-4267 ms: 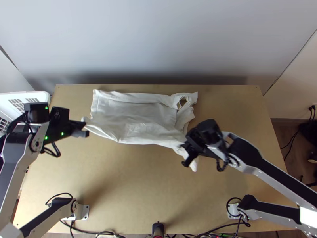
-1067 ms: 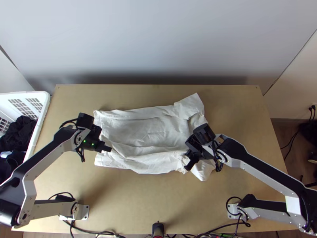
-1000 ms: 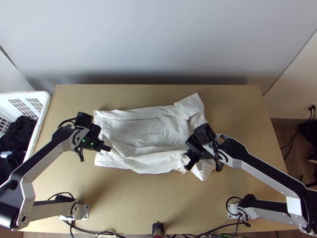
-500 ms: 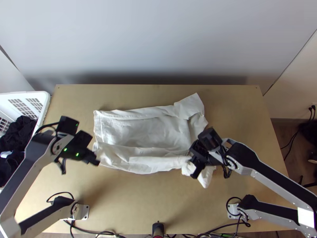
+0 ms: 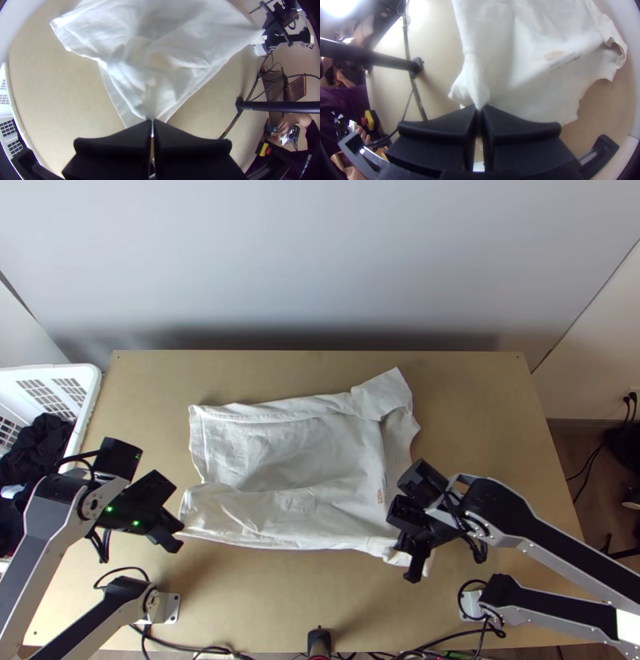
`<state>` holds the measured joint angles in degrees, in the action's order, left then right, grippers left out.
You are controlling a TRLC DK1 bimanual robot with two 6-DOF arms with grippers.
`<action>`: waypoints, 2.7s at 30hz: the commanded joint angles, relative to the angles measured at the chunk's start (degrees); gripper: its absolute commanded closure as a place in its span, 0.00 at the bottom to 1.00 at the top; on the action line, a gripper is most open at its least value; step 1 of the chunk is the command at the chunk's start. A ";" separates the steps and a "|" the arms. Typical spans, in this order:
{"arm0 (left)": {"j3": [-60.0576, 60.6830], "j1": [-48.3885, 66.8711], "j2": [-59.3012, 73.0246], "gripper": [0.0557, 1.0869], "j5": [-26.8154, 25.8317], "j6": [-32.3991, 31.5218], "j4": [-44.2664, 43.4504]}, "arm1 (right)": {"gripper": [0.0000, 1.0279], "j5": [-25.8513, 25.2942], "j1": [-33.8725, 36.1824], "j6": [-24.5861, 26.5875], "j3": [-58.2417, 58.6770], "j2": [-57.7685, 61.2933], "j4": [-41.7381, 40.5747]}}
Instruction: Fold the t-shirt
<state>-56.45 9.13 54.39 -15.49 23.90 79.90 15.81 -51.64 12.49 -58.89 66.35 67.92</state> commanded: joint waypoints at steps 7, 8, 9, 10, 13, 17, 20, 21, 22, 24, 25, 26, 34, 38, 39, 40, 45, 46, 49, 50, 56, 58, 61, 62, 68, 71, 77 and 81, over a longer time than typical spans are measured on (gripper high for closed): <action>-0.95 -3.85 -0.43 0.97 0.37 5.98 0.70 | 0.97 7.57 -2.06 1.13 -1.49 4.14 6.00; -0.24 -3.76 -0.60 0.97 0.54 6.07 0.87 | 0.97 7.57 -2.24 1.13 0.80 4.67 3.89; 0.63 -3.59 -0.87 0.97 0.81 6.69 0.96 | 0.97 7.57 -2.33 1.04 2.82 5.37 1.78; 1.69 -3.50 -1.39 0.97 0.98 7.04 1.05 | 0.97 7.65 -2.42 0.87 4.58 6.16 -0.51; 5.12 -2.62 -2.71 0.97 3.01 8.09 2.37 | 0.97 8.09 -2.59 0.34 7.13 9.24 -5.61; 7.40 0.37 -5.00 0.97 5.38 8.27 4.48 | 0.97 8.88 -2.50 -0.98 7.92 12.40 -11.76; 7.67 1.60 -5.61 0.95 5.91 8.18 4.48 | 0.71 8.97 -2.50 -3.26 6.77 12.58 -14.13; 7.58 1.51 -5.61 0.85 5.91 8.18 4.39 | 0.57 8.88 -2.42 -4.14 6.16 12.49 -14.22; 7.31 1.16 -5.52 0.71 5.91 8.18 4.21 | 0.47 8.88 -2.24 -4.76 5.63 12.32 -14.13; 5.38 -1.48 -4.64 0.39 5.99 8.09 4.13 | 0.19 8.80 -1.54 -5.81 4.40 11.44 -13.60; 3.71 -3.32 -4.12 0.29 5.99 8.18 4.13 | 0.04 8.80 -1.01 -6.51 3.79 11.00 -13.08; 1.43 -4.99 -3.85 0.24 5.99 8.27 4.13 | 0.04 8.80 -0.31 -6.78 3.00 10.12 -11.93; -8.68 -23.54 3.44 0.06 -3.32 10.73 -4.31 | 0.04 8.88 10.24 -8.01 -2.10 3.97 -8.51; -6.04 -20.02 9.86 0.06 -4.90 2.91 -18.20 | 0.04 8.80 17.45 -7.92 -5.44 7.22 -10.88; -5.69 -18.27 11.61 0.06 -4.90 1.15 -21.63 | 0.04 8.80 18.06 -7.83 -6.58 8.36 -11.06; -5.34 -15.98 13.72 0.06 -4.47 -1.22 -25.67 | 0.04 8.80 18.50 -7.83 -7.73 9.50 -11.41; -4.99 -6.66 27.17 0.06 2.74 -8.78 -42.11 | 0.04 8.71 19.56 -9.24 -10.72 15.22 -15.89; -5.25 -5.35 29.98 0.06 4.41 -9.05 -45.01 | 0.04 8.71 19.47 -10.12 -11.33 15.92 -15.98; -7.98 -3.41 37.72 0.06 6.43 -9.05 -48.87 | 0.04 8.71 18.77 -12.40 -11.95 16.18 -17.30; -9.12 -3.06 39.83 0.06 6.52 -9.05 -49.31 | 0.04 8.71 18.77 -13.02 -11.86 16.09 -17.21; -13.78 -2.27 49.14 0.06 6.70 -8.34 -50.37 | 0.04 8.44 20.26 -13.02 -8.52 13.90 -17.30; -14.83 -2.53 50.99 0.06 6.70 -8.08 -50.54 | 0.04 8.27 20.96 -12.75 -7.99 13.37 -17.30; -17.03 -3.50 54.07 0.06 6.78 -7.20 -50.63 | 0.04 8.18 21.49 -12.75 -7.90 13.19 -17.30; -17.82 -3.94 55.03 0.06 6.78 -6.94 -50.63 | 0.04 8.18 21.49 -12.84 -7.90 13.19 -17.30; -24.94 -7.02 61.54 0.06 7.22 -5.62 -50.45 | 0.04 8.09 22.11 -13.19 -6.67 12.93 -17.30; -30.13 -8.51 64.70 0.06 7.49 -5.71 -50.19 | 0.04 8.09 23.07 -13.19 -5.71 12.40 -17.21; -41.29 -9.30 70.41 0.06 8.89 -6.23 -48.52 | 0.04 8.09 24.13 -13.19 -5.00 11.70 -17.21; -48.85 -9.21 72.96 0.06 9.95 -6.59 -47.47 | 0.04 8.09 24.48 -13.11 -5.35 11.96 -17.21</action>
<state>-93.62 0.54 122.08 -6.98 17.74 31.16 23.90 -28.03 -0.64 -64.45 78.41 50.72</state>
